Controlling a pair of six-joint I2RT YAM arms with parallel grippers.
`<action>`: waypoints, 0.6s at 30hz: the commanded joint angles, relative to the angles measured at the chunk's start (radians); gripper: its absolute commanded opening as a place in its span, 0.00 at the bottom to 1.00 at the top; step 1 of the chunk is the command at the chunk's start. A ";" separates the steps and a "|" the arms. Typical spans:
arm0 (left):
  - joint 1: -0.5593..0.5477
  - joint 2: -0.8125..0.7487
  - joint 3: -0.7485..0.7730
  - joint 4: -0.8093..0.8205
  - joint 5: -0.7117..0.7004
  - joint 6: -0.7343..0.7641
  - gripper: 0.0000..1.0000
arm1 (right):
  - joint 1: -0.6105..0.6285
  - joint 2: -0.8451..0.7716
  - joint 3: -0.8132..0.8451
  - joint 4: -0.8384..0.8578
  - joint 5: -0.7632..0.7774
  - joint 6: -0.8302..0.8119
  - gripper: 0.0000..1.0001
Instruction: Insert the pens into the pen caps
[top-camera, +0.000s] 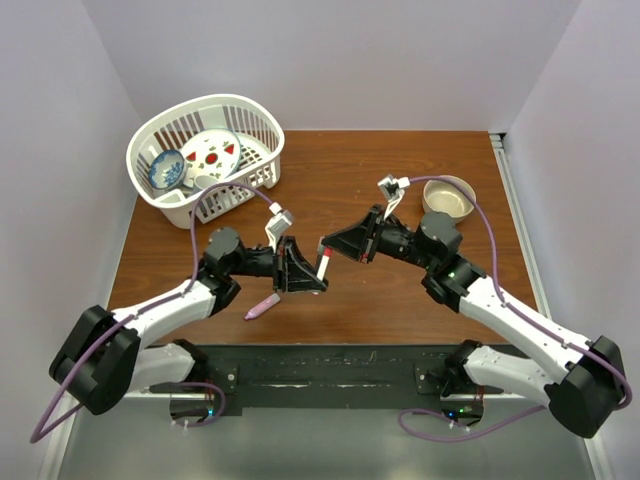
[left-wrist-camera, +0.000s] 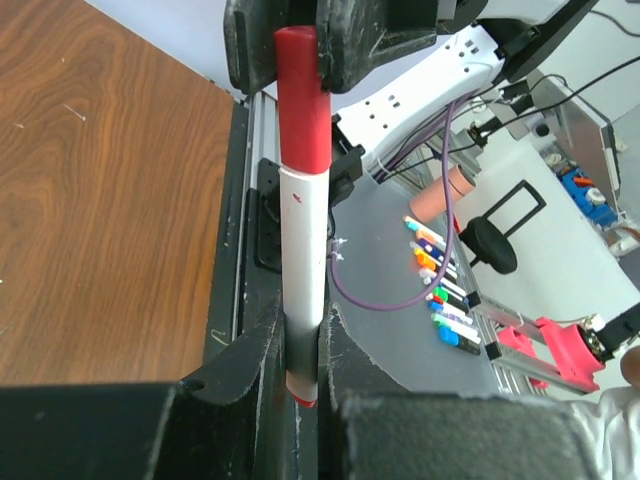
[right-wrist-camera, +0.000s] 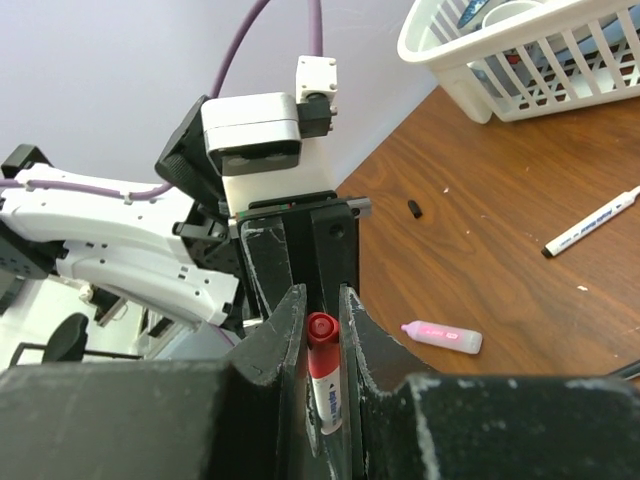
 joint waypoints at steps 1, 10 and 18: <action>0.020 0.036 0.102 0.144 -0.154 0.029 0.00 | 0.035 -0.019 -0.084 -0.090 -0.203 0.035 0.00; 0.041 0.129 0.150 0.268 -0.160 -0.064 0.00 | 0.087 -0.014 -0.199 0.024 -0.190 0.126 0.00; 0.072 0.194 0.239 0.307 -0.133 -0.132 0.00 | 0.152 -0.008 -0.242 0.047 -0.194 0.147 0.00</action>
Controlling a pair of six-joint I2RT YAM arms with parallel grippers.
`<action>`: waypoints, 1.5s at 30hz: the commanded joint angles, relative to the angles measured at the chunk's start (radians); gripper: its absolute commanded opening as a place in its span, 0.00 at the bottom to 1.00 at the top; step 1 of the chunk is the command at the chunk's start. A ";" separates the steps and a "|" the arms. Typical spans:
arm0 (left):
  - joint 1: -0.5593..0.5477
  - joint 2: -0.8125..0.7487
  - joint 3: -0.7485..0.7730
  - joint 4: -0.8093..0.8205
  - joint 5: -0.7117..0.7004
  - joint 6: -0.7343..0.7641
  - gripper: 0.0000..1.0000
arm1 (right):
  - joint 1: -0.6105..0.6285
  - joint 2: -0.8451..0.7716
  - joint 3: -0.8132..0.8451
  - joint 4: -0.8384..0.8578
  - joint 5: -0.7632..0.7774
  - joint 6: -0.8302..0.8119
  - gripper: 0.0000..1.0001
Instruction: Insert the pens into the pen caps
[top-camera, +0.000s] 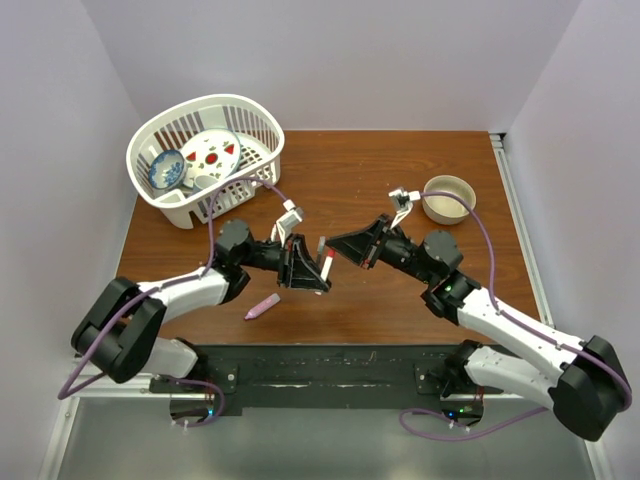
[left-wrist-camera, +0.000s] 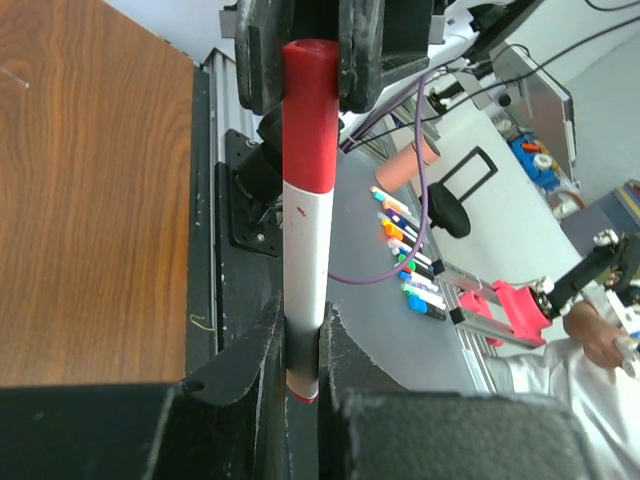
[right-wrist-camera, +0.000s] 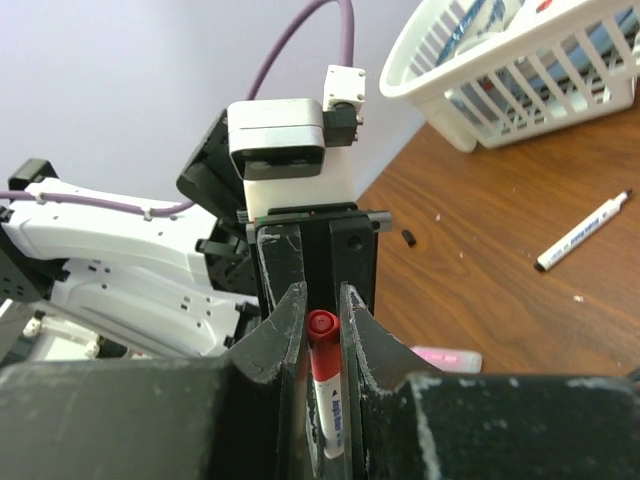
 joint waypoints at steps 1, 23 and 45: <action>0.060 0.005 0.201 0.109 -0.267 -0.025 0.00 | 0.126 0.018 -0.072 -0.176 -0.309 0.055 0.00; 0.054 0.075 0.322 -0.963 -0.898 0.471 0.00 | 0.123 -0.173 0.345 -0.852 0.565 -0.169 0.82; -0.024 0.367 0.480 -1.227 -1.047 0.438 0.16 | 0.125 -0.186 0.293 -0.893 0.679 -0.258 0.88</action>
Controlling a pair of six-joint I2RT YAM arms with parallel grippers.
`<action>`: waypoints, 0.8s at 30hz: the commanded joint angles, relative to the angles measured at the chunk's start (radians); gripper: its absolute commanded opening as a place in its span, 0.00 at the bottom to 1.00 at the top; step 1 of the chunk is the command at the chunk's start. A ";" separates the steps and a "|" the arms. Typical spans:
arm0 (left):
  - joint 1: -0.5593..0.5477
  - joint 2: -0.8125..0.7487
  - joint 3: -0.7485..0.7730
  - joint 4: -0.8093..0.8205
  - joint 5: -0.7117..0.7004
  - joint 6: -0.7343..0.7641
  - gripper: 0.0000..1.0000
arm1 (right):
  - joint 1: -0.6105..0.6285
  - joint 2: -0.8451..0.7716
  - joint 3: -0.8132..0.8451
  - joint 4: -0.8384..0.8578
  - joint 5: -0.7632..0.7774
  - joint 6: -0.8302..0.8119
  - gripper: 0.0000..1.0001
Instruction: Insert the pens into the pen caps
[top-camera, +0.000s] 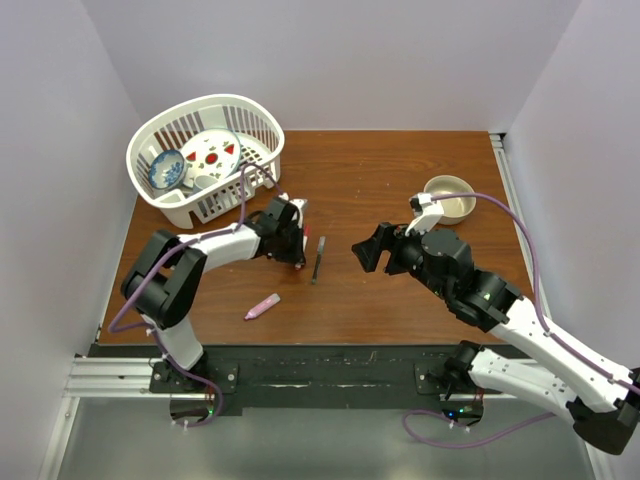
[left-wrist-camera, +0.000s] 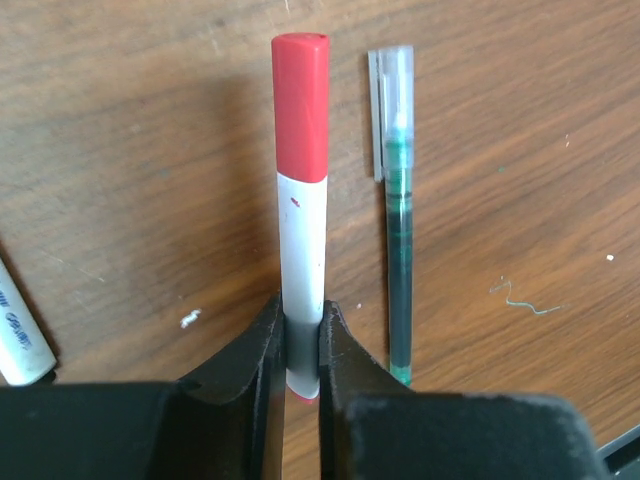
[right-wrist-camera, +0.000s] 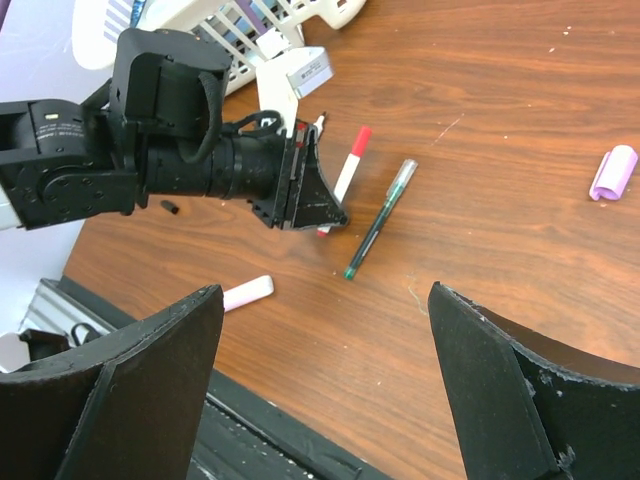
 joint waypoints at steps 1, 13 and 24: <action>-0.037 -0.005 0.032 -0.056 -0.023 -0.018 0.19 | 0.001 0.001 0.005 0.015 0.040 -0.027 0.88; -0.033 -0.124 0.130 -0.235 -0.287 0.014 0.44 | 0.002 -0.013 -0.024 0.037 0.029 -0.030 0.88; 0.116 -0.004 0.211 -0.237 -0.300 0.143 0.44 | 0.001 -0.068 -0.051 0.046 0.014 -0.043 0.87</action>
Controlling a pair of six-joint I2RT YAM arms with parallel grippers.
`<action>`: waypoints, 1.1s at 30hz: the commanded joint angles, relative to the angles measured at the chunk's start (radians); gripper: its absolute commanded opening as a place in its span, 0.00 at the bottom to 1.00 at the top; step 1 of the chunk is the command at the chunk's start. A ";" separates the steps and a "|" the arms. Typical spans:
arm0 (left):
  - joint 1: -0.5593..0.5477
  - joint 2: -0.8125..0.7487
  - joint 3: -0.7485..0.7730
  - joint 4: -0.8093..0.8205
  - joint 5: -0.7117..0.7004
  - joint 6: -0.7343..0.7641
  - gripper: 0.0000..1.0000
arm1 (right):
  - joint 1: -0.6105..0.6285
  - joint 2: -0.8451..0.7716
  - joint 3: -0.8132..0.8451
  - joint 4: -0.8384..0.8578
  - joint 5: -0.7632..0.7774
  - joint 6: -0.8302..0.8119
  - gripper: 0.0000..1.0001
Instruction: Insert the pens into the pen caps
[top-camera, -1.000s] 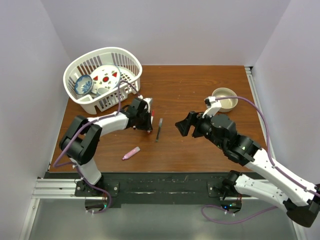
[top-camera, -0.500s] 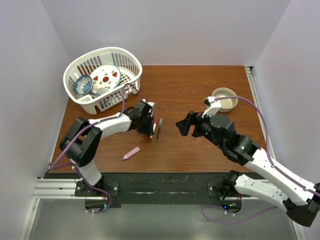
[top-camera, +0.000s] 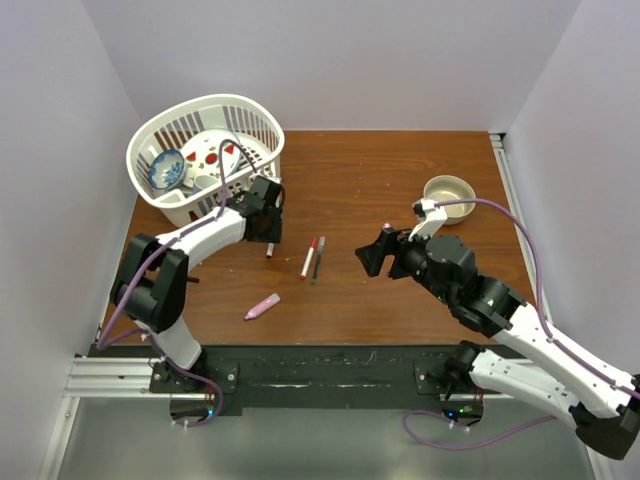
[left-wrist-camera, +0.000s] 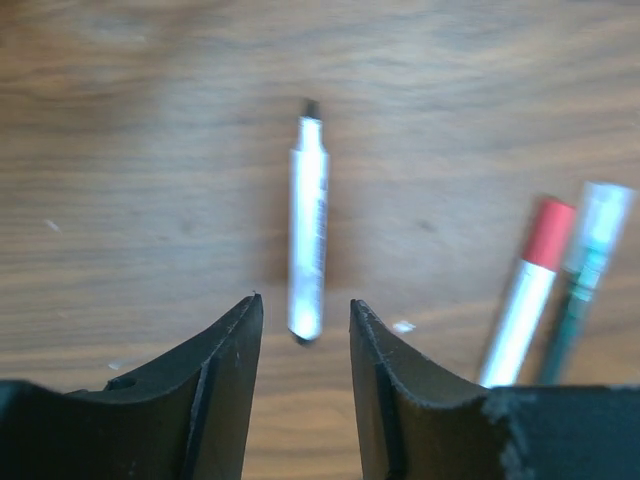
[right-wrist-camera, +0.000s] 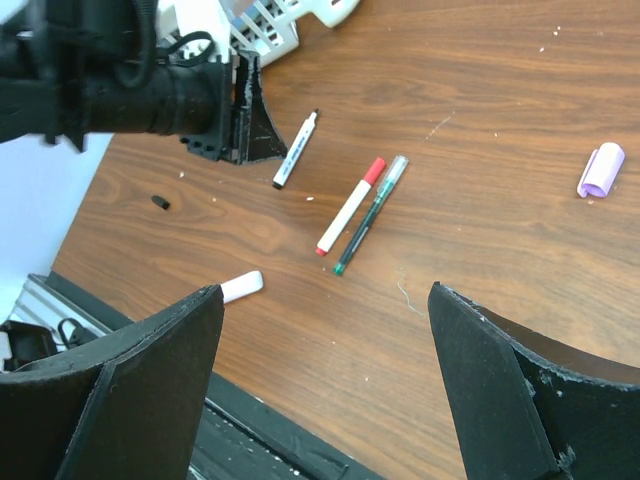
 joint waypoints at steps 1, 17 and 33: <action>0.014 0.065 0.084 0.003 0.004 0.101 0.43 | 0.000 -0.023 -0.004 0.037 0.011 -0.027 0.87; 0.025 0.274 0.256 -0.029 -0.051 0.166 0.39 | -0.001 -0.049 -0.001 0.031 0.034 -0.048 0.86; 0.025 0.167 0.167 0.029 0.098 0.068 0.00 | 0.000 0.020 -0.015 0.081 -0.072 -0.011 0.87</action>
